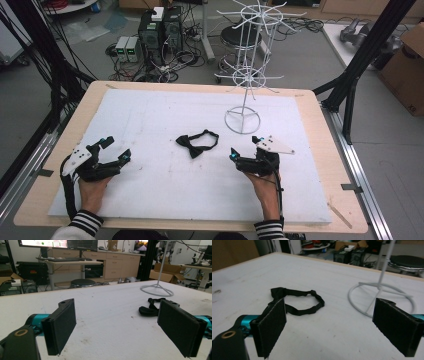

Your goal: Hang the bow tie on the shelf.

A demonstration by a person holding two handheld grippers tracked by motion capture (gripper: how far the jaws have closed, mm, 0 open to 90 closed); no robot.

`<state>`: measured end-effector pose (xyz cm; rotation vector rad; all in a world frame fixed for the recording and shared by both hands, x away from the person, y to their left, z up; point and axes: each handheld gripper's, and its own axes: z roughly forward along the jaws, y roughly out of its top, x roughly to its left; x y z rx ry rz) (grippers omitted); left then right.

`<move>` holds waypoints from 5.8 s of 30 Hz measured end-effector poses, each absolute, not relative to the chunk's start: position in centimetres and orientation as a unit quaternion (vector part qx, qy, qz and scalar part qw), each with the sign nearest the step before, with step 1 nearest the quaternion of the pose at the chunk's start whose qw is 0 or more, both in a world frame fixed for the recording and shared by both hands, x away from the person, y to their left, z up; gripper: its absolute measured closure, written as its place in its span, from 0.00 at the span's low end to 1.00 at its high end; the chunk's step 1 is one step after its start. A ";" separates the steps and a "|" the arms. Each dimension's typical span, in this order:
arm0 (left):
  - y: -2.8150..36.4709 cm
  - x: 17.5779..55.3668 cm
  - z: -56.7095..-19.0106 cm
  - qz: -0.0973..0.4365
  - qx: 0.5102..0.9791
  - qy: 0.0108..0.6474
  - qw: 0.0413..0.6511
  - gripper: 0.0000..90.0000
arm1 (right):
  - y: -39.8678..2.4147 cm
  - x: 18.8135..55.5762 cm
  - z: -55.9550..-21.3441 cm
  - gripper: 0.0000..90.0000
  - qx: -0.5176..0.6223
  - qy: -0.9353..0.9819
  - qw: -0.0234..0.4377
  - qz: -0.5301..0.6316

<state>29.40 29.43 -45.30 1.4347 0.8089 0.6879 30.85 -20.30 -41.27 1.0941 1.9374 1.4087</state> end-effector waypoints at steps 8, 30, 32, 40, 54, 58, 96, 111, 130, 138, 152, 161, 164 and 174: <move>29.4 29.4 -45.3 0.300 0.626 0.353 0.627 0.17 | -18.6 32.3 -39.8 0.12 0.359 0.763 0.218 0.491; 29.4 29.4 -45.3 0.300 0.625 0.354 0.628 0.17 | -12.1 36.4 -38.2 0.12 0.255 0.865 0.149 0.405; 29.5 29.4 -45.3 0.299 0.625 0.354 0.628 0.17 | -11.8 36.7 -38.4 0.12 0.246 0.870 0.125 0.408; 29.5 29.4 -45.3 0.299 0.625 0.354 0.628 0.17 | -9.9 37.6 -39.1 0.12 0.233 0.887 0.116 0.381; 29.5 29.4 -45.3 0.298 0.624 0.354 0.629 0.17 | -8.8 39.1 -40.8 0.27 0.228 0.904 0.113 0.344; 29.5 29.4 -45.3 0.298 0.624 0.355 0.629 0.17 | -8.7 39.3 -40.9 0.38 0.231 0.904 0.122 0.338; 29.5 29.4 -45.3 0.298 0.623 0.356 0.630 0.17 | -8.7 40.4 -42.2 0.80 0.202 0.940 0.114 0.249; 29.5 29.4 -45.3 0.298 0.623 0.356 0.629 0.17 | -8.4 40.3 -42.1 0.98 0.207 0.942 0.090 0.248; 29.5 29.4 -45.3 0.299 0.623 0.356 0.629 0.17 | -8.9 39.2 -41.0 0.99 0.213 0.919 0.100 0.315; 29.5 29.4 -45.3 0.299 0.624 0.356 0.629 0.17 | -9.1 38.0 -39.8 0.99 0.210 0.897 0.119 0.370; 29.5 29.4 -45.3 0.299 0.624 0.355 0.628 0.17 | -10.9 36.0 -36.6 0.99 0.218 0.850 0.176 0.446; 29.5 29.4 -45.3 0.299 0.624 0.356 0.629 0.17 | -11.9 35.1 -35.2 0.99 0.219 0.831 0.209 0.467; 29.5 29.4 -45.3 0.299 0.623 0.356 0.629 0.17 | -12.2 34.9 -34.7 0.99 0.219 0.828 0.217 0.468; 29.5 29.4 -45.3 0.298 0.621 0.358 0.630 0.17 | -14.0 34.2 -32.4 0.99 0.220 0.817 0.249 0.471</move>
